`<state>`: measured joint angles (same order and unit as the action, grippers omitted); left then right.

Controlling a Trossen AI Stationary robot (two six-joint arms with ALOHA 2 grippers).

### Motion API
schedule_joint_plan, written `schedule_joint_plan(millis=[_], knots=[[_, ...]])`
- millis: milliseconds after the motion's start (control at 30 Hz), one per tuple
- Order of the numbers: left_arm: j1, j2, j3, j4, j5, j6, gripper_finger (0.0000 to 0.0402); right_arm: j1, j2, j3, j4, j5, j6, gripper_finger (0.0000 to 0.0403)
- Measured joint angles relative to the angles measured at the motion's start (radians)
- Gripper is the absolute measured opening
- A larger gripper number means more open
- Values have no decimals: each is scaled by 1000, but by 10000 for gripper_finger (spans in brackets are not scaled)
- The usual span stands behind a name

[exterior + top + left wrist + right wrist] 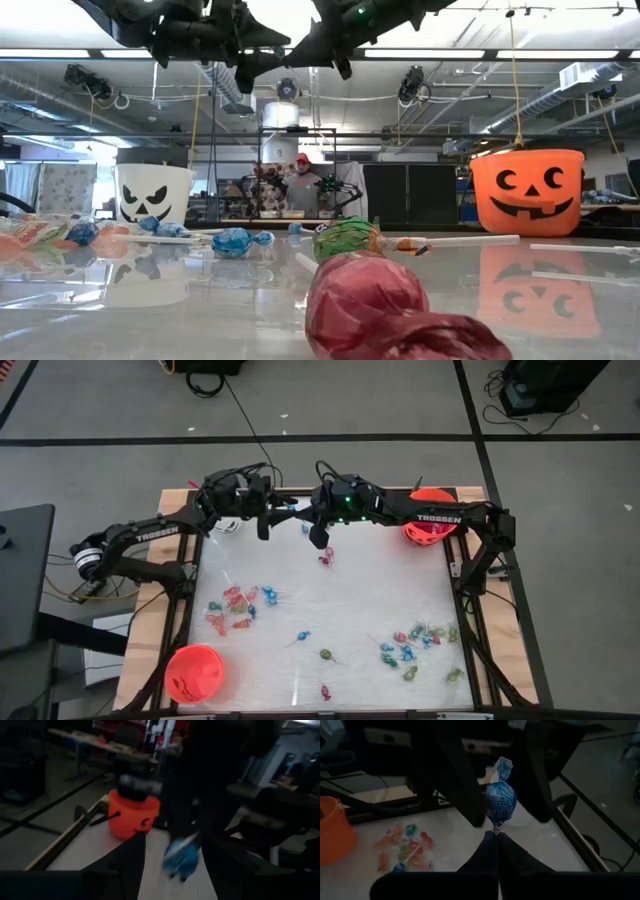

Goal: Sort candy by brand, put in halloween buckets
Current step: Put the blue lollipop into the white bucket

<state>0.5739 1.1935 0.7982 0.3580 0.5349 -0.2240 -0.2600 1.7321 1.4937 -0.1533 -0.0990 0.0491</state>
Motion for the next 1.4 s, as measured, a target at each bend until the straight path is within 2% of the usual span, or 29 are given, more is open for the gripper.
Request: schedule_joint_plan(millis=[100,500,667,833,967,1100,1233,1400], knots=[[0,5,0,15,5,-17,184,1,0,0,2,1,2,0],[2,4,0,6,8,-18,89,-2,0,0,3,4,11,0],[2,4,0,1,0,-26,82,-5,0,0,8,5,11,4],[39,-1,1,-33,-45,-92,86,-20,1,-1,27,34,102,48],[112,-17,52,-183,-96,-72,86,-43,-2,1,-9,76,207,93],[207,-34,141,-505,-214,32,87,-70,-1,0,-130,129,272,124],[300,-37,202,-759,-331,116,87,-95,-1,-8,-249,142,286,135],[436,-37,186,-904,-418,140,88,-119,-1,-58,-267,139,316,137]])
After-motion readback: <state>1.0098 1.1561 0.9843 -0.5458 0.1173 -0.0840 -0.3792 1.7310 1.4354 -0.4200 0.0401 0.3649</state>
